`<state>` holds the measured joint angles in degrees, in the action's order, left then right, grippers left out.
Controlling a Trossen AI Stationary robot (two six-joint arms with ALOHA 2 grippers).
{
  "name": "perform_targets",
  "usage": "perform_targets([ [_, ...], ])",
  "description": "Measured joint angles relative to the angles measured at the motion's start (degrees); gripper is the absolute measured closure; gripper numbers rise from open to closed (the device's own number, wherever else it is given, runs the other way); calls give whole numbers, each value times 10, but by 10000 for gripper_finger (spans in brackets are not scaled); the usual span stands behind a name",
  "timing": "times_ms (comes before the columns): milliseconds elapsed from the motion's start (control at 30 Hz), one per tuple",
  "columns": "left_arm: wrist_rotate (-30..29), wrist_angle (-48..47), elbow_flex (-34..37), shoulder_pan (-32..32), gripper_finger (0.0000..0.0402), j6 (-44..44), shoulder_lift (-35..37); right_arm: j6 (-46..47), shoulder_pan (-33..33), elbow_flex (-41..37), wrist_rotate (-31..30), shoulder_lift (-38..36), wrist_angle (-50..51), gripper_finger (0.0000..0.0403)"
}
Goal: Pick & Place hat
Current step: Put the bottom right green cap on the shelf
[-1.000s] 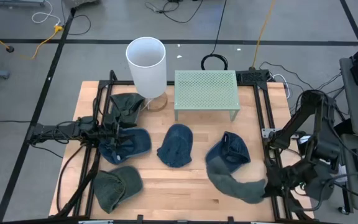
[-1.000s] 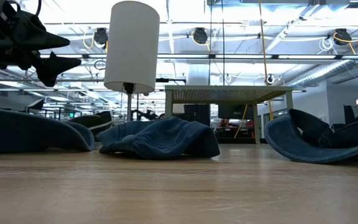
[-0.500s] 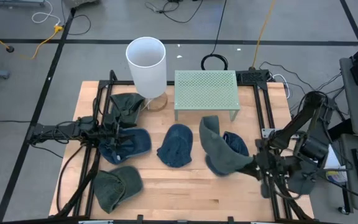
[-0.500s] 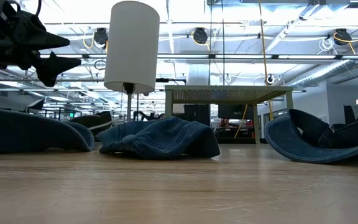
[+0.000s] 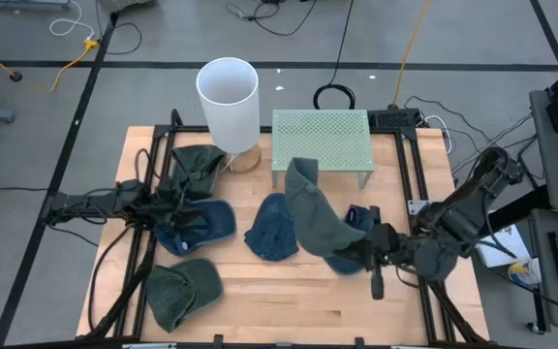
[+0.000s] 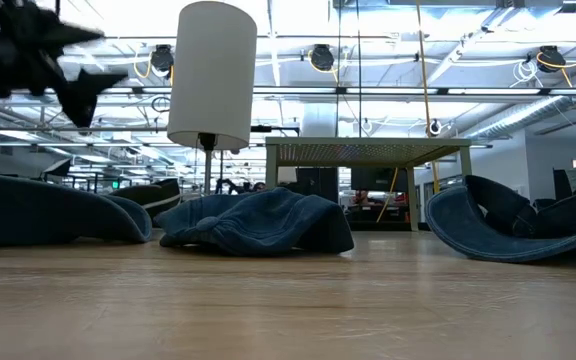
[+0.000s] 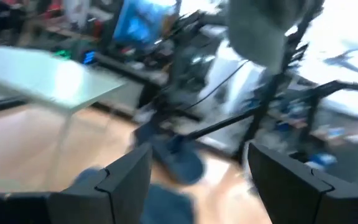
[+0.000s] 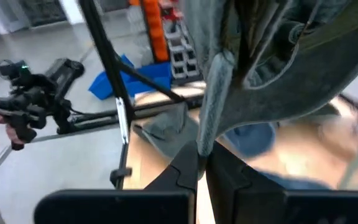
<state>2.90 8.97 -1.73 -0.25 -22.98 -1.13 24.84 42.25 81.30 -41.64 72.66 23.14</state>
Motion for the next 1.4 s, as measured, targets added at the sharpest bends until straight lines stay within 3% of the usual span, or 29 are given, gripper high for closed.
perform_targets([
  [267,-17,-4,-96,-39,131,5,-55,-133,-47,0,82,1,-76,396],
  [600,-29,-24,-296,-113,131,23,-295,-153,-109,0,284,-12,-100,396],
  [733,-30,-24,-378,-137,131,52,-393,-154,-125,0,330,-29,-99,395],
  [1000,-30,2,-521,-160,131,49,-544,-252,-129,0,324,-70,-132,395],
  [1400,-30,61,-701,-141,131,-103,-715,-422,-129,0,287,-85,-164,395],
])
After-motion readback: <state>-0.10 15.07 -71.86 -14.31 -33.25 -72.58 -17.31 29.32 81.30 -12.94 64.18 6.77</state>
